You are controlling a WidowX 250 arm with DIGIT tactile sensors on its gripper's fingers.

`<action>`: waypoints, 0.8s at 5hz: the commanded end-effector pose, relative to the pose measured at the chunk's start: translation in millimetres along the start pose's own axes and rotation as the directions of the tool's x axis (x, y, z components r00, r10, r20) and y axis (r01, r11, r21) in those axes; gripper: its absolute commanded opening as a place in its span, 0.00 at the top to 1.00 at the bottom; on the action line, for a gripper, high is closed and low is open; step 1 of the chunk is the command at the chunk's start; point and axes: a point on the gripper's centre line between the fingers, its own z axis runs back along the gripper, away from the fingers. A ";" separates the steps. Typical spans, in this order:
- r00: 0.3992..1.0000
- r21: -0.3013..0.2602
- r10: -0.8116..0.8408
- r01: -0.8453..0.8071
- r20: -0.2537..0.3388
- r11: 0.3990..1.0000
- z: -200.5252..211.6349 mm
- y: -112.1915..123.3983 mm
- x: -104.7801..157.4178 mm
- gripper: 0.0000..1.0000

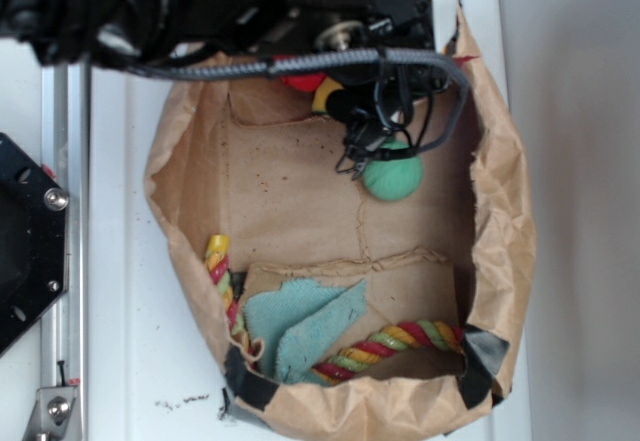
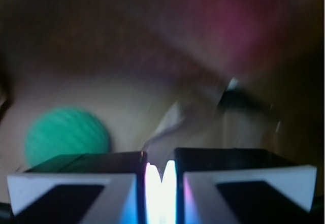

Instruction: Grab the green sponge.

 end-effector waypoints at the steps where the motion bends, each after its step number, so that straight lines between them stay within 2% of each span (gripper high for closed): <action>1: 0.983 0.060 0.089 -0.100 0.157 0.993 34.9 31.2 22.1 0.00; 2: 0.988 0.090 0.083 -0.096 0.132 0.991 25.0 38.0 18.0 0.00; 4: 0.990 0.113 0.008 -0.024 0.138 0.993 12.8 38.4 17.4 0.00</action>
